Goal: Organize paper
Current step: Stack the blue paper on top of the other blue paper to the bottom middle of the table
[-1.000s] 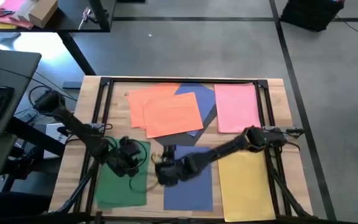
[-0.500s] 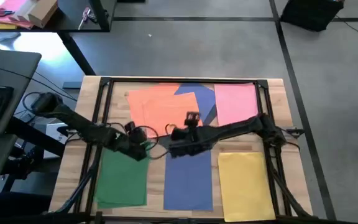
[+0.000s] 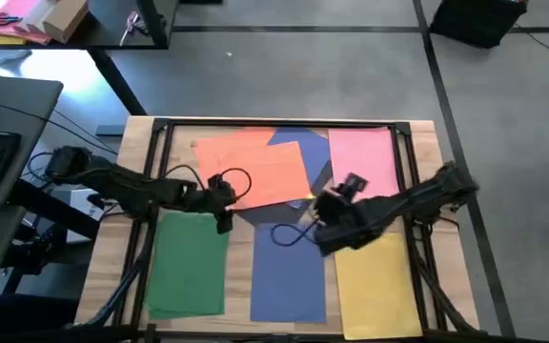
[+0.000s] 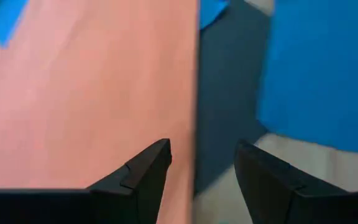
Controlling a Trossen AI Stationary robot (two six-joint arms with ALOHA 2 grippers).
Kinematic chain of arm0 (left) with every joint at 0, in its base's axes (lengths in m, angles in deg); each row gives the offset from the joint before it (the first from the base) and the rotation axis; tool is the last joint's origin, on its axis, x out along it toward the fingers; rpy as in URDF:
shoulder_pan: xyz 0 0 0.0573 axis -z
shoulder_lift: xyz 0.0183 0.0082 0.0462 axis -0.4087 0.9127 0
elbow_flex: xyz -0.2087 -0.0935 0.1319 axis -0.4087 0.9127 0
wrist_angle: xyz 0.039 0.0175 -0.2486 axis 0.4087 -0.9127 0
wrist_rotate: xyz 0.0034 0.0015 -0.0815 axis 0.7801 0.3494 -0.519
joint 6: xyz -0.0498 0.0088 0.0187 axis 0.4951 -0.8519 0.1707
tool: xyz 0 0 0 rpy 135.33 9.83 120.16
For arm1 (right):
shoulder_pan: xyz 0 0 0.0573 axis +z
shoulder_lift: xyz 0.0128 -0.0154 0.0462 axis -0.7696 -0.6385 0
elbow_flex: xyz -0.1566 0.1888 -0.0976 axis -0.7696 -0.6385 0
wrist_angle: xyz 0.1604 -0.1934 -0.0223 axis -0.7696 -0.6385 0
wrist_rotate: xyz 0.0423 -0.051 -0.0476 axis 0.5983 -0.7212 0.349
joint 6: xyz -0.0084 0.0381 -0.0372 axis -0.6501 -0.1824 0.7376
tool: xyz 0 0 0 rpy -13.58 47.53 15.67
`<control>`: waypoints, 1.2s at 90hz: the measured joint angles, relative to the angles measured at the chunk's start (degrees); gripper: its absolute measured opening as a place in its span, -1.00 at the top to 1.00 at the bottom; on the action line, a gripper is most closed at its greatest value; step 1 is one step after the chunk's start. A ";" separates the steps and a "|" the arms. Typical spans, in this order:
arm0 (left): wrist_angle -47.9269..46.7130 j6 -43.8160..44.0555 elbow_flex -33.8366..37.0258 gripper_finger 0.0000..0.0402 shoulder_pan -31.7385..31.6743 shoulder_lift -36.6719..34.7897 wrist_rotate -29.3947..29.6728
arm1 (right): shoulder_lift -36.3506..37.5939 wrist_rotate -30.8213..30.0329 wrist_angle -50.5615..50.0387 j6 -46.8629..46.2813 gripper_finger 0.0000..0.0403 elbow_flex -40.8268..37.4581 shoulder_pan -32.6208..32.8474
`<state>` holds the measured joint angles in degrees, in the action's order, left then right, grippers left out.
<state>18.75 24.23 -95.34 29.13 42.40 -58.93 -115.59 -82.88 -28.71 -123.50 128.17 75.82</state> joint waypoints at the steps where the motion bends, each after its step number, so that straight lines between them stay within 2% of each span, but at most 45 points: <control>1: -0.32 -0.36 0.00 0.16 -0.26 0.00 0.01 | 0.78 0.14 1.14 -0.36 0.04 -1.24 0.16; 11: -4.61 -1.37 -0.10 0.16 -2.32 0.00 -0.16 | 7.04 1.97 16.20 -0.26 0.04 -13.54 0.95; 27: -9.86 -4.43 -2.88 0.17 -6.59 0.00 -4.24 | 10.59 3.21 40.84 10.13 0.04 -29.12 -2.55; 36: -11.95 -7.66 -3.91 0.17 -8.80 0.02 -4.48 | 10.40 4.19 54.15 16.52 0.04 -35.21 -6.18; 46: -15.26 -10.44 -4.48 0.16 -10.64 0.51 -5.32 | 10.32 8.47 68.72 22.84 0.04 -40.83 -9.92; 57: -16.86 -8.66 -4.24 0.16 -14.37 3.40 -4.86 | 10.30 12.53 80.48 29.26 0.04 -44.21 -11.89; 67: -14.36 -9.39 -4.24 0.16 -17.74 6.88 -9.46 | 10.30 12.23 84.14 33.01 0.04 -44.73 -12.51; 82: -9.10 -9.36 -4.28 0.16 -21.29 11.52 -8.30 | 10.30 11.21 84.75 34.39 0.04 -44.30 -13.14; 100: -14.95 -4.94 -4.59 0.17 -25.08 12.84 -8.36 | 7.74 11.33 85.08 32.81 0.04 -44.25 -15.12; 108: -19.26 -1.55 -4.52 0.17 -25.73 11.66 -8.28 | 4.96 13.41 85.69 31.64 0.04 -44.25 -16.88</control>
<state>-0.51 22.69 -99.86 3.40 54.06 -67.21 -110.63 -69.47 56.98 -91.86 83.92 58.94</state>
